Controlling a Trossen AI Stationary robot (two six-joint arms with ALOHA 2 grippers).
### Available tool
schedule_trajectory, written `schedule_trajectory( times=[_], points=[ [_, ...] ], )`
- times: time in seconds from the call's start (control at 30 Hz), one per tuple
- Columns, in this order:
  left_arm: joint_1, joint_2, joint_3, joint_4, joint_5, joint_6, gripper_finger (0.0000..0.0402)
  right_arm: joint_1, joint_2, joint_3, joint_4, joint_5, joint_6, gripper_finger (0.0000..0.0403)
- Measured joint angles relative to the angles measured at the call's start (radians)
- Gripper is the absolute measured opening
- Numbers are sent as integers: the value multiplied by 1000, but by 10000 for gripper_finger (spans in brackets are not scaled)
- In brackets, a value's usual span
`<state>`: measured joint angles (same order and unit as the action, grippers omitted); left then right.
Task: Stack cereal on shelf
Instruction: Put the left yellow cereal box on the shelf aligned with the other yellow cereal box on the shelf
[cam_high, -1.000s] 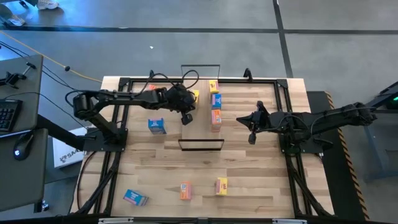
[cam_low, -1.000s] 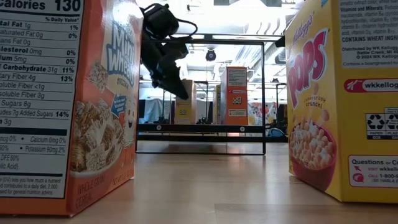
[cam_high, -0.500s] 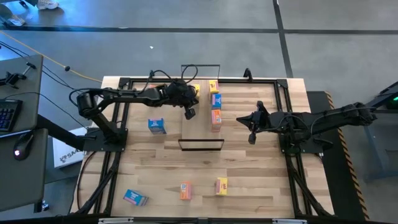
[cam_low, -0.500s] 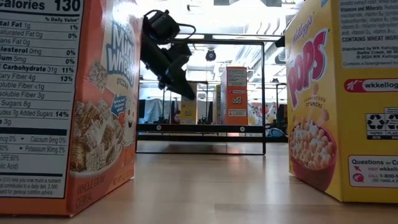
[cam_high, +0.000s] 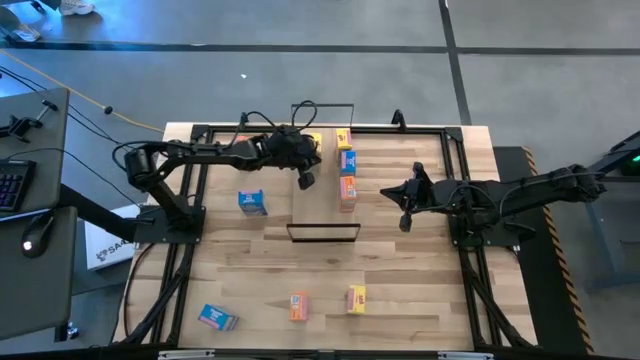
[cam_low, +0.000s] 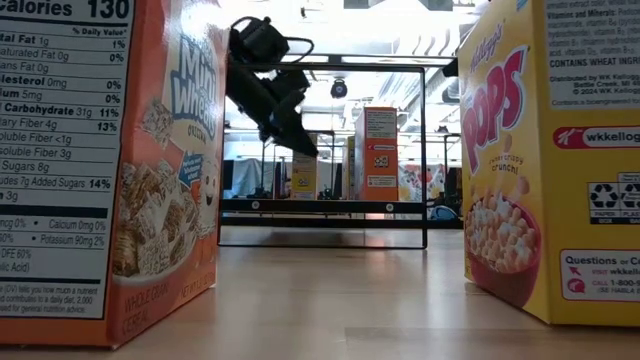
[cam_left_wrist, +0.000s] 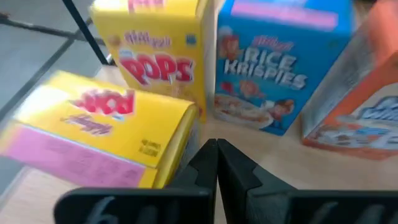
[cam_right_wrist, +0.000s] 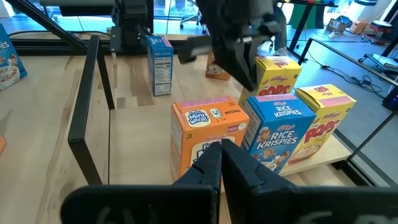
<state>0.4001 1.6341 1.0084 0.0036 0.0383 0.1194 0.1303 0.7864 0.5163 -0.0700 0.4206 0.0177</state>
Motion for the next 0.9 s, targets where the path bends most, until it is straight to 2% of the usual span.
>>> schedule_trajectory(
  times=[0.2,0.3,0.4,0.6,0.73,0.9],
  points=[
    [-4,-131,2,-149,-14,-33,0,0,0,0,-1,0,-2,0],
    [-4,-171,1,-267,-94,-92,0,0,0,0,-4,0,-3,0],
    [8,-175,-46,-291,-183,-157,0,0,0,0,-6,0,-3,0],
    [57,-145,-170,-32,-210,-266,0,0,0,0,-8,0,-3,0],
    [89,-102,-191,121,-202,-299,0,0,0,0,-8,0,0,0],
    [91,-47,-192,216,-154,-333,0,0,0,0,-8,6,0,0]
  ],
)
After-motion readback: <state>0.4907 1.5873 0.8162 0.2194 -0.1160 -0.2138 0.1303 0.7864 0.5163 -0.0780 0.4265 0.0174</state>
